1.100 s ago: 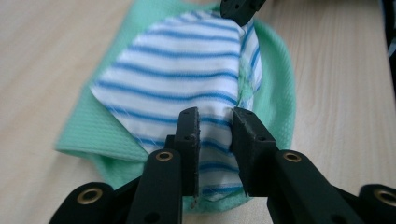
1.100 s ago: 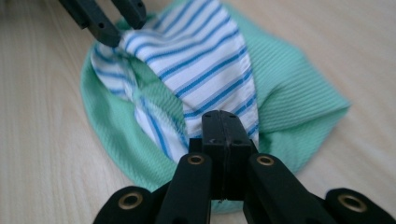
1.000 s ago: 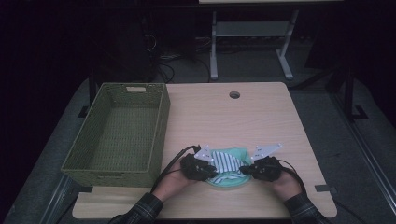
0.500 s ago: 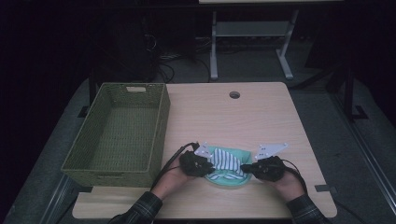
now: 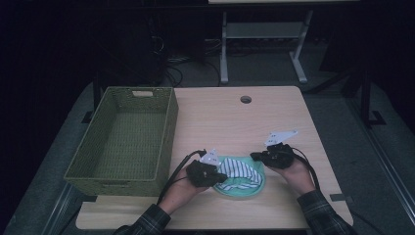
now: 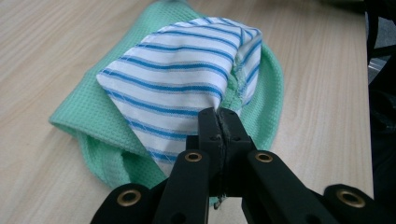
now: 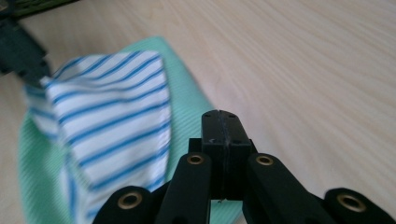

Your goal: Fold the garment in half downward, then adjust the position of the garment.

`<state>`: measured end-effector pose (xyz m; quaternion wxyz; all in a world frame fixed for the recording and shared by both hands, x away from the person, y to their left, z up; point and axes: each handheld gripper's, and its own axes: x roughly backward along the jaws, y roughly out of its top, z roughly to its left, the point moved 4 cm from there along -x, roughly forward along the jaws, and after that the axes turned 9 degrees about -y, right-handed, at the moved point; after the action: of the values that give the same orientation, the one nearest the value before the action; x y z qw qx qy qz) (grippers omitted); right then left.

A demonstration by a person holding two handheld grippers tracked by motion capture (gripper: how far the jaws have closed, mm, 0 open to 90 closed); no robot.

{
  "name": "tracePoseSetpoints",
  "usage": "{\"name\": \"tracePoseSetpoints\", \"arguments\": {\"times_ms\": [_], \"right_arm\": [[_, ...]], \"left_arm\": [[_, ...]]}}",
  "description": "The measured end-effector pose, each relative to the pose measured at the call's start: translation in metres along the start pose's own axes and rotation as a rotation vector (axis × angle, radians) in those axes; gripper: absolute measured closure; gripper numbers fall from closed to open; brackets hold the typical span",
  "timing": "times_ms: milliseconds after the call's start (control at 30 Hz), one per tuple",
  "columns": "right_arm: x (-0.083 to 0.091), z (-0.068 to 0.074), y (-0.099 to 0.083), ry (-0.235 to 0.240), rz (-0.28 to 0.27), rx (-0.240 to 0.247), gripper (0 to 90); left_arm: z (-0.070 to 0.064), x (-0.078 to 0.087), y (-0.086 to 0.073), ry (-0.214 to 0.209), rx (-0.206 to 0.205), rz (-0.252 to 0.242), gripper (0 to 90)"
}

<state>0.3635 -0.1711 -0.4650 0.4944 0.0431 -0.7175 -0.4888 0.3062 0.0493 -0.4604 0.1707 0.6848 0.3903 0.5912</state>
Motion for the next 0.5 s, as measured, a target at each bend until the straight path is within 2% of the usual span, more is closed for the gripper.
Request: {"name": "tracePoseSetpoints", "arguments": {"times_ms": [133, 333, 367, 433, 500], "right_arm": [[-0.012, -0.007, 0.009, -0.004, 0.000, -0.004, 90.0], [-0.031, -0.010, 0.016, 0.012, 0.014, -0.007, 90.0], [-0.034, -0.010, 0.017, 0.015, 0.012, -0.008, 90.0], [-0.038, -0.009, 0.019, 0.026, 0.019, -0.004, 90.0], [-0.043, -0.007, 0.020, 0.036, 0.028, 0.000, 90.0]], "left_arm": [[-0.006, 0.001, 0.003, -0.006, -0.014, -0.013, 88.2], [-0.012, 0.005, 0.006, -0.006, -0.004, -0.062, 71.8], [-0.014, 0.004, 0.007, -0.010, -0.014, -0.057, 72.2], [-0.019, 0.001, 0.006, -0.033, -0.019, -0.048, 79.8], [-0.024, -0.005, 0.006, -0.080, -0.002, -0.047, 87.7]]}}
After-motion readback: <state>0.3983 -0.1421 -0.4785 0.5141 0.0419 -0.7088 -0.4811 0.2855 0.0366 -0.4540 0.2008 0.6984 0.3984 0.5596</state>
